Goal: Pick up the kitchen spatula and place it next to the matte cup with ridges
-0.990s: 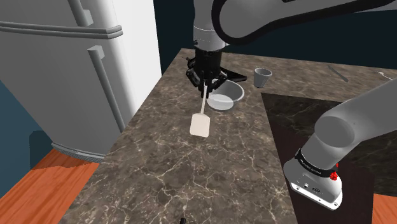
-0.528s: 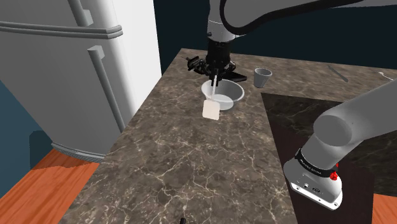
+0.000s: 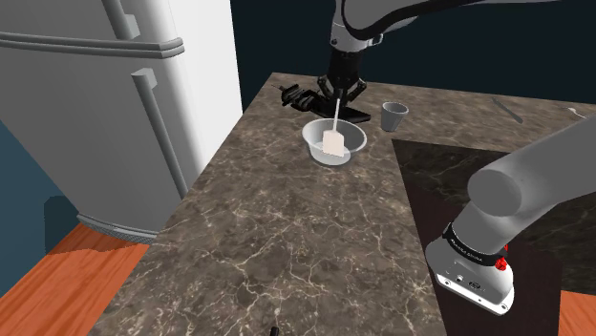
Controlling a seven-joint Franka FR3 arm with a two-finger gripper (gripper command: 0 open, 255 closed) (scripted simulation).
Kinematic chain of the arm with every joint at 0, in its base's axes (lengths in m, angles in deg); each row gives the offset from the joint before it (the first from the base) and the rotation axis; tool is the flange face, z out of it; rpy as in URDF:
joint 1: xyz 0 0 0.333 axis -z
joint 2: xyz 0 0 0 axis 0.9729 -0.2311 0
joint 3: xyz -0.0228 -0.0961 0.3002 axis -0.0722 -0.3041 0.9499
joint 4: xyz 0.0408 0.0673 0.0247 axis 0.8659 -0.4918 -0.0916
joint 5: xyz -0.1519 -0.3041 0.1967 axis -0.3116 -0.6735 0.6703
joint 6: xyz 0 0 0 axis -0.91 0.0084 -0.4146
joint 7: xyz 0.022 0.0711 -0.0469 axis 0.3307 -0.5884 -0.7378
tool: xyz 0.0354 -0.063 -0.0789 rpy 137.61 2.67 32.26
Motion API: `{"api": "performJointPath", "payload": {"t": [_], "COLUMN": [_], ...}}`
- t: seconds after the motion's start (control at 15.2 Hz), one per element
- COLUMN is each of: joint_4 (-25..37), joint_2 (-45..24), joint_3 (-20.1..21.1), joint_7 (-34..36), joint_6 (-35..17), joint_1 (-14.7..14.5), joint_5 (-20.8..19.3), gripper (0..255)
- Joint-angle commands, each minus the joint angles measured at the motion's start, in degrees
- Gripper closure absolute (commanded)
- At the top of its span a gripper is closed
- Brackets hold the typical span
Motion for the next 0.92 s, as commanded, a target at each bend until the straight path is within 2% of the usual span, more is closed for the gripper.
{"api": "performJointPath", "payload": {"t": [0.0, 0.46, 0.86], "joint_4": [0.8, 5.3, 11.7], "joint_2": [-1.4, -7.6, -14.6], "joint_3": [-1.5, -6.5, -10.2], "joint_7": [-2.2, -9.6, -15.2], "joint_6": [-0.5, -1.7, -1.9], "joint_1": [1.3, 5.7, 9.2], "joint_5": [-1.1, -4.8, -7.7], "gripper": [255, 255, 255]}}
